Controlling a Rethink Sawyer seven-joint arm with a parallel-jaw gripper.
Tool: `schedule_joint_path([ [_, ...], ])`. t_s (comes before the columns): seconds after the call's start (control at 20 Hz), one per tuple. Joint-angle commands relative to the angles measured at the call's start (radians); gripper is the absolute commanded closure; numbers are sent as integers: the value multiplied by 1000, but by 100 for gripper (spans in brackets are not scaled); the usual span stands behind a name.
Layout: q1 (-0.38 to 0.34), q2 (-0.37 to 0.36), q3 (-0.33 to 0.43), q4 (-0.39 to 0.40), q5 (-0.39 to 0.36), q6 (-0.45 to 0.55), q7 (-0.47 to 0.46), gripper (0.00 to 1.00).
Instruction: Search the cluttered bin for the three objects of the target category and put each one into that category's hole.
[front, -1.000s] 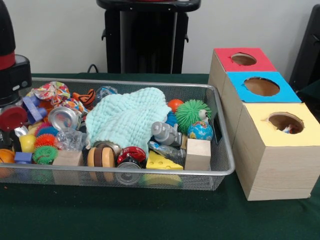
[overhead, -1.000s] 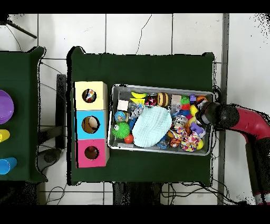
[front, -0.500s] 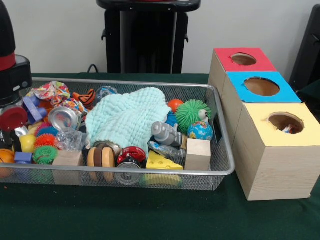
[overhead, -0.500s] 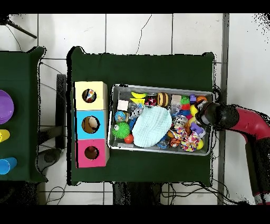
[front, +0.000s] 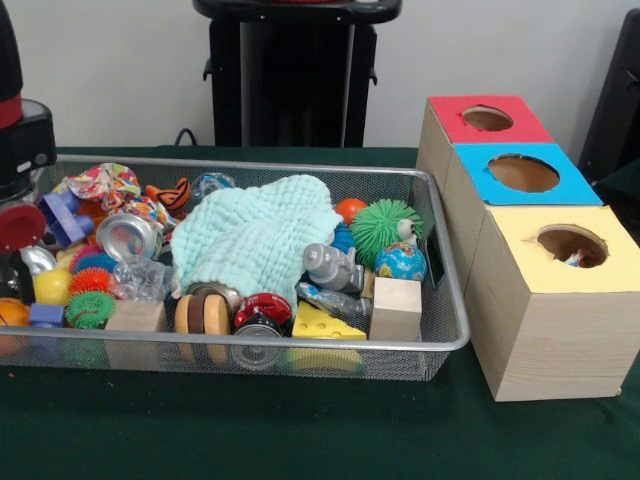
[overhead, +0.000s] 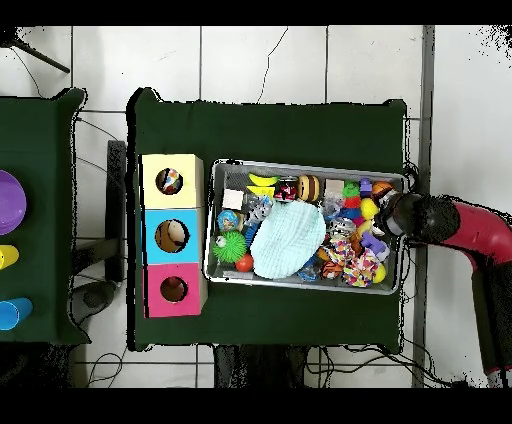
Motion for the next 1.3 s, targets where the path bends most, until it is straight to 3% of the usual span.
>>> schedule_joint_path([
  [0.05,-5,-50,-10,-57,22,202,-295,0],
  [0.3,4,-20,-17,-36,-14,129,-237,0],
  [0.45,34,41,-40,-35,-53,10,-129,0],
  [0.55,36,35,-46,-25,-55,-9,-115,0],
  [0.7,12,82,-27,-47,-37,-34,-142,0],
  [1.1,29,27,-80,5,-25,7,-104,0],
  [1.3,29,58,-76,-18,-20,0,-114,0],
])
